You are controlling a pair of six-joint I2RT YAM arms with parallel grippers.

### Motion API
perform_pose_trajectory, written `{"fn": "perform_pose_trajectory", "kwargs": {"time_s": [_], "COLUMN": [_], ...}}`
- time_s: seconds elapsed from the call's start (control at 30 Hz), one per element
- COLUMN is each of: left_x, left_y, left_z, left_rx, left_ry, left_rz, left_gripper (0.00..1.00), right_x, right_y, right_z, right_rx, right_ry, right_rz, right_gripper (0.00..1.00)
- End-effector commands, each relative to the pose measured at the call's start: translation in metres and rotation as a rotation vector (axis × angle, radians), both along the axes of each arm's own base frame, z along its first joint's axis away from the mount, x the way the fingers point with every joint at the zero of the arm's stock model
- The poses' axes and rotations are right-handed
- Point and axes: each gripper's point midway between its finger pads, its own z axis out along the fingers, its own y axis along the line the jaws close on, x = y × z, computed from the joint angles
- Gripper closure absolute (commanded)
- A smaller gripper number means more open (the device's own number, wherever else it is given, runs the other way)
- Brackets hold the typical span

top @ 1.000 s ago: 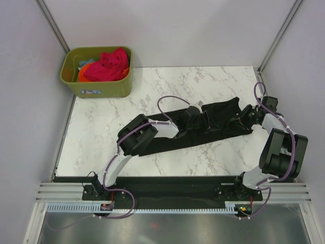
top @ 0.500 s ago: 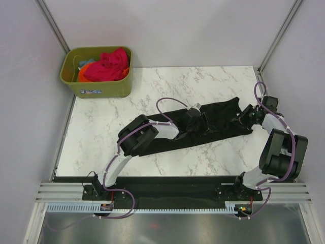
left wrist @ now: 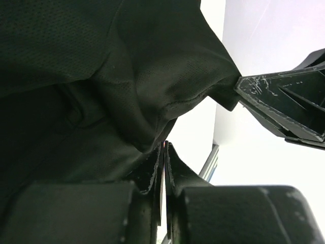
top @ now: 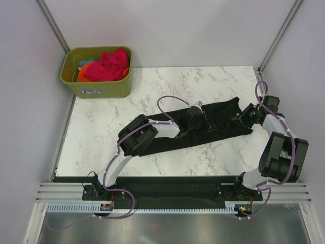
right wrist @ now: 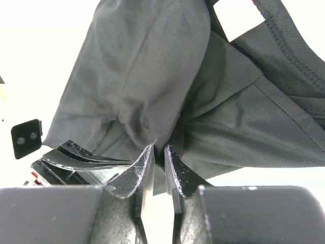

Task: Fold and stack the t-shirts
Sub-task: Fold the tshirt

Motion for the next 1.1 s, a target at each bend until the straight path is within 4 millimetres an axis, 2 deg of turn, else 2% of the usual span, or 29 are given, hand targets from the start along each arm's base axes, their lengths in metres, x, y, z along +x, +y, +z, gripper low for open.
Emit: {"fn": "perform_pose_trajectory", "kwargs": {"time_s": [0.0,0.07,0.2,0.37,0.4,0.43,0.5,0.53,0.63,0.83,1.07], "left_x": [-0.004,-0.004,-0.006,-0.01,-0.01,-0.011,-0.011,-0.01,-0.011,-0.01,-0.005], "left_y": [-0.005,-0.002,0.004,0.009,0.01,0.011,0.012,0.011,0.007,0.0,-0.008], "left_z": [0.03,0.032,0.04,0.039,0.037,0.034,0.027,0.025,0.021,0.005,0.002], "left_rx": [-0.035,-0.024,-0.017,-0.003,0.002,0.005,0.013,0.013,0.009,0.015,0.002], "left_ry": [-0.023,-0.023,-0.027,-0.024,-0.02,-0.014,0.002,0.006,0.015,0.039,0.044], "left_rz": [-0.017,-0.018,-0.017,-0.024,-0.021,-0.018,-0.013,-0.013,-0.025,-0.033,-0.035], "left_gripper": [0.95,0.98,0.98,0.98,0.96,0.86,0.75,0.66,0.57,0.53,0.53], "right_x": [-0.001,-0.003,-0.009,-0.017,-0.017,-0.018,-0.02,-0.021,-0.024,-0.023,-0.023], "right_y": [-0.002,-0.003,-0.005,-0.006,-0.007,-0.007,-0.008,-0.009,-0.011,-0.016,-0.02], "right_z": [0.011,0.009,0.005,-0.004,-0.004,-0.005,-0.009,-0.01,-0.017,-0.027,-0.036], "right_rx": [-0.004,-0.003,-0.017,-0.027,-0.032,-0.035,-0.046,-0.053,-0.07,-0.095,-0.119], "right_ry": [-0.022,-0.007,0.021,0.053,0.05,0.052,0.06,0.061,0.074,0.081,0.085], "right_rz": [-0.031,-0.047,-0.065,-0.068,-0.063,-0.061,-0.056,-0.057,-0.058,-0.064,-0.062], "right_gripper": [0.78,0.76,0.72,0.7,0.71,0.73,0.75,0.76,0.77,0.8,0.79]}}
